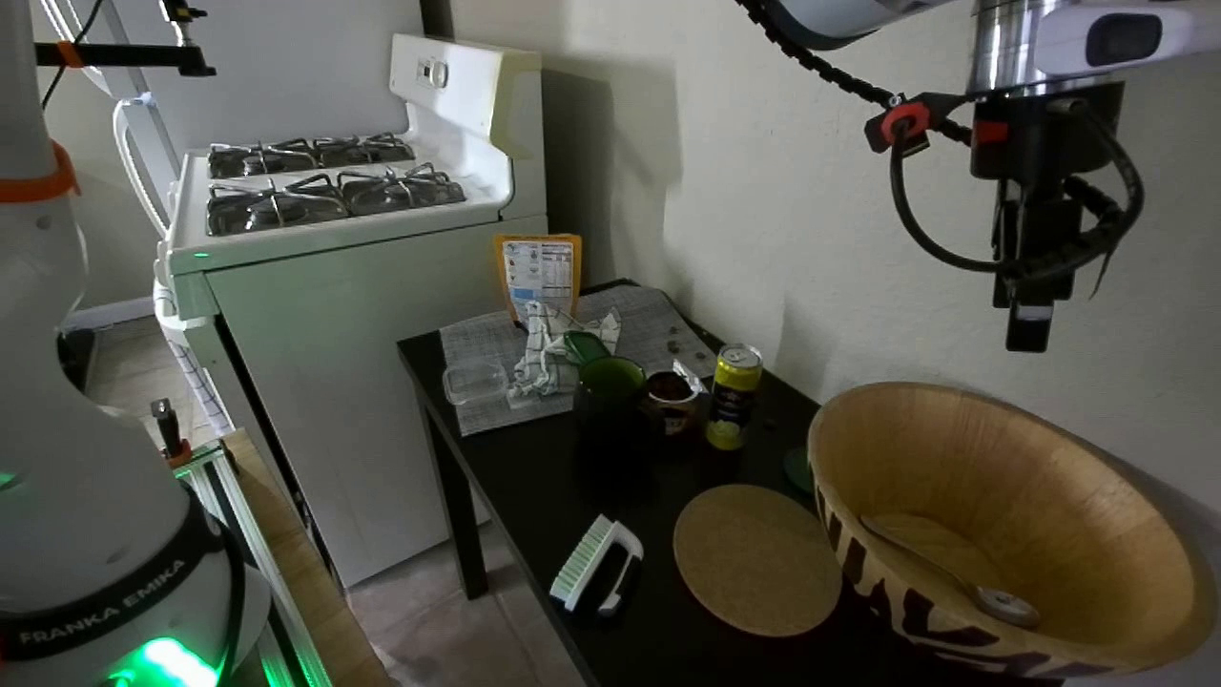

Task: Remove the silver spoon from the wooden bowl and put it in the black mug.

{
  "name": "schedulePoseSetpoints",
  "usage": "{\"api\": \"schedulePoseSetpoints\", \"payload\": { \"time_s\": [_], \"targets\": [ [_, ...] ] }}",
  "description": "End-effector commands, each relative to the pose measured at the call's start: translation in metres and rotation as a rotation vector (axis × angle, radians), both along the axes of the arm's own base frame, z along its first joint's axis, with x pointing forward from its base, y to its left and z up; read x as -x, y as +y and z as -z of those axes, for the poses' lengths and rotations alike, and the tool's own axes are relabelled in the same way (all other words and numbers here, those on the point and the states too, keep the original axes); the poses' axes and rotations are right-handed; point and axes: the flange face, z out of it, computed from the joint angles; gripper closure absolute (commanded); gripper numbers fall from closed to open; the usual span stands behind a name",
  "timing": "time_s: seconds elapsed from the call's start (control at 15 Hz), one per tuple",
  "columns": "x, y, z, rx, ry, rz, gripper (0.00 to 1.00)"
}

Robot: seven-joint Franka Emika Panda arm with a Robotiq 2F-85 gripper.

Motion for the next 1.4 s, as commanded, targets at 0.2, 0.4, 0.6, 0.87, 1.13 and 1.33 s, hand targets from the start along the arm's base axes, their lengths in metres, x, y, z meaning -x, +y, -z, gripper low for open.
{"api": "schedulePoseSetpoints", "payload": {
  "time_s": [0.2, 0.4, 0.6, 0.87, 1.13, 1.33],
  "targets": [
    [-0.008, -0.008, 0.045, -0.015, 0.013, 0.009, 0.00],
    [-0.009, -0.017, 0.079, -0.023, 0.044, -0.006, 0.00],
    [-0.002, -0.030, 0.107, -0.021, 0.077, 0.000, 0.00],
    [-0.003, -0.045, 0.134, -0.027, 0.098, -0.036, 0.00],
    [-0.010, -0.044, 0.164, -0.022, 0.119, -0.041, 0.00],
    [-0.020, -0.038, 0.182, -0.027, 0.164, -0.061, 0.00]
  ]
}}
